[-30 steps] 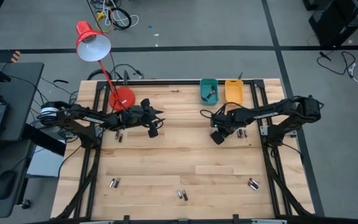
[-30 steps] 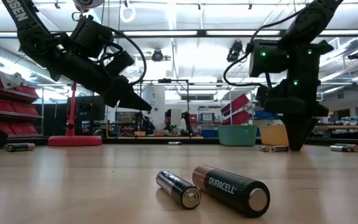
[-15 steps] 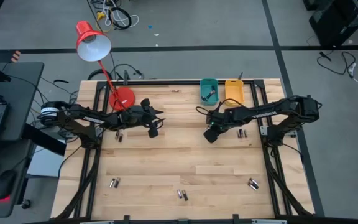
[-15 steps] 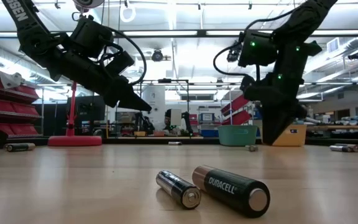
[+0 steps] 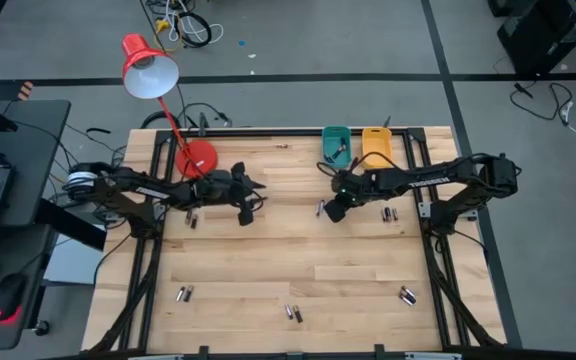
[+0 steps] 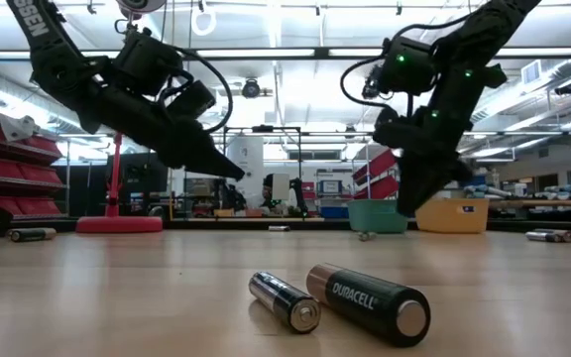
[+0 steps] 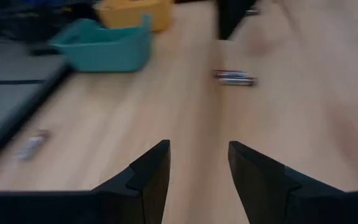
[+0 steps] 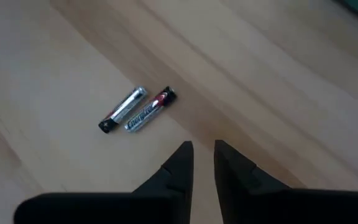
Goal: Sort batteries
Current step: Put the black battery into the green bin
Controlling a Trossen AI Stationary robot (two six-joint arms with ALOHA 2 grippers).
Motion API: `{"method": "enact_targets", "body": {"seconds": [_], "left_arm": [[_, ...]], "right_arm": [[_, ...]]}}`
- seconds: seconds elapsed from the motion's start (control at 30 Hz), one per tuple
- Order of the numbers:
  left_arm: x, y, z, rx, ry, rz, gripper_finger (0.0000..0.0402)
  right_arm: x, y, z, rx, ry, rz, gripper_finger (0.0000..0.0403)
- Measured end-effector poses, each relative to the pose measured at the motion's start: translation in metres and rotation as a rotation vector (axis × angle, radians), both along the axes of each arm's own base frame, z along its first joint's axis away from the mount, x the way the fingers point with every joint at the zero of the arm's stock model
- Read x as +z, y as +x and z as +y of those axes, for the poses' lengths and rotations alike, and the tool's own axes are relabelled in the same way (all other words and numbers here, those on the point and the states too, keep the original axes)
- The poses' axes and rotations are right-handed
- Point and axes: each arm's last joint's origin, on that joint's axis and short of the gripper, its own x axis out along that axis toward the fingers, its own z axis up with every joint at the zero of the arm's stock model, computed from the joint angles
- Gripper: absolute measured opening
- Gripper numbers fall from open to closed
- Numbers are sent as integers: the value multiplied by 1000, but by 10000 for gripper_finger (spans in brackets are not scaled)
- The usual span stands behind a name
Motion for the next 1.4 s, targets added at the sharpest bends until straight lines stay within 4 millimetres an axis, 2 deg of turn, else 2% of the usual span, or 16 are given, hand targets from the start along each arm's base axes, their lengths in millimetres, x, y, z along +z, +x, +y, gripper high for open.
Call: {"method": "enact_targets", "body": {"seconds": [0.2, 0.43, 0.7, 0.87, 1.0, 1.17, 1.4], "left_arm": [[-22, 9, -1, -48, -63, 9, 179], [-37, 26, -6, -105, -109, -92, 179], [-53, 49, -4, -113, -118, -68, 179], [-57, 53, -3, -110, -112, -57, 179], [-56, 53, -2, -105, -105, -61, 179], [-55, 54, -1, -103, -101, -67, 179], [-57, 53, -1, -93, -103, -45, 179]], "right_arm": [[4, 8, -1, 8, -22, -86, 34], [4, 18, -1, 30, -46, -166, 18], [-23, 38, 1, 21, -63, -197, 12], [-38, 43, 1, 12, -62, -173, 12], [-43, 45, 1, 20, -57, -180, 12], [-40, 45, 1, 49, -58, -186, 12], [-22, 36, 4, 156, -57, -166, 15]]}}
